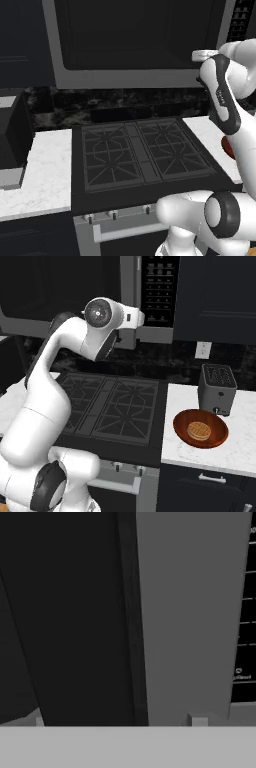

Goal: Open the microwave, place the bowl with waffle inside the microwave, then close the microwave door and turn it on.

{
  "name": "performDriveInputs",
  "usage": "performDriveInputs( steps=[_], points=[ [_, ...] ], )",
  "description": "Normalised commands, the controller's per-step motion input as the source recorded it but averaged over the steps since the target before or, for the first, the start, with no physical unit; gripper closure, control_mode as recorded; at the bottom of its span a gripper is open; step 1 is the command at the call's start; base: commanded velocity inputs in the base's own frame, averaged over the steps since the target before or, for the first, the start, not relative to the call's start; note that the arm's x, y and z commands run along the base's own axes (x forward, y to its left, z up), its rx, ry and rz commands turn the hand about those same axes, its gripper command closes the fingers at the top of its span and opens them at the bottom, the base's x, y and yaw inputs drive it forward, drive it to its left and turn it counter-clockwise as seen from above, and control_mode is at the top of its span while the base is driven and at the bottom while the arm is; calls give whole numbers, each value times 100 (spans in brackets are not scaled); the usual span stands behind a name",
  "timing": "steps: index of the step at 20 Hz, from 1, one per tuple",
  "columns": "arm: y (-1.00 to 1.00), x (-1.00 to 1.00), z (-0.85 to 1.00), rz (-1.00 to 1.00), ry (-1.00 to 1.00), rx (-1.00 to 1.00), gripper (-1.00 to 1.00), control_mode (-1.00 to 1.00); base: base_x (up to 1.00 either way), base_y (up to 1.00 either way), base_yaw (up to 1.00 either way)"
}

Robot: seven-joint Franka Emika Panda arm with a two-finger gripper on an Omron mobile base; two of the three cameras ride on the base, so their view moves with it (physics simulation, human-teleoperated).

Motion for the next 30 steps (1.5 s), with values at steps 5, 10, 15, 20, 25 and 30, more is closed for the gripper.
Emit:
performDriveInputs(
  steps=[5, 10, 15, 20, 25, 30],
  points=[
    [0, -100, 24, 0, -8, 0, 100, -100, 0, 0, 0],
    [0, -100, 35, 3, 0, 0, -100, -100, 0, 0, 0],
    [-2, -91, 48, 4, 2, 0, -100, -100, 0, 0, 0],
    [-20, -92, 59, 5, 3, 2, -100, -100, 0, 0, 0],
    [-43, -69, 72, 7, 0, 6, -100, -100, 0, 0, 0],
    [-25, -57, 78, 16, -1, 4, -100, -100, 0, 0, 0]
  ],
)
